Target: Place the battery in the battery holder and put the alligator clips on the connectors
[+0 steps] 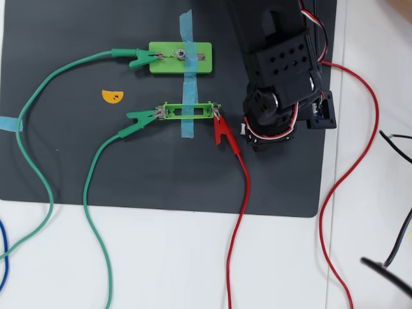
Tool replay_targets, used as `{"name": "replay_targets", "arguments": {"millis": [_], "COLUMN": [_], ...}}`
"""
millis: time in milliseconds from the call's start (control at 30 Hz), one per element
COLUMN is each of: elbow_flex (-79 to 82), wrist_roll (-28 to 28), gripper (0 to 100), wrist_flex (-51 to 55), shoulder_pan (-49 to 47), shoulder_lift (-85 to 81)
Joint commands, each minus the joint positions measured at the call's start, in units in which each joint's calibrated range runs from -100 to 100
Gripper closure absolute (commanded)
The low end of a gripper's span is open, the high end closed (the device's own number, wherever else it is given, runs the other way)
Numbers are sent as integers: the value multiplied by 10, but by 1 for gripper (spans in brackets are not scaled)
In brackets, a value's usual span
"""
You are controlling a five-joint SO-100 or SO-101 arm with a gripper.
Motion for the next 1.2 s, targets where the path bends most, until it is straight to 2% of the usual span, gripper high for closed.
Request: {"name": "replay_targets", "arguments": {"millis": [0, 133, 367, 467, 767, 1167], "elbow_flex": [-18, -20, -20, -20, -16, 70], "wrist_roll": [2, 1, 2, 2, 2, 38], "gripper": [86, 90, 93, 100, 99, 99], "wrist_flex": [6, 41, 40, 40, 40, 40], "shoulder_pan": [8, 8, 7, 6, 9, 51], "shoulder_lift": [0, 1, 0, -3, -16, -281]}}
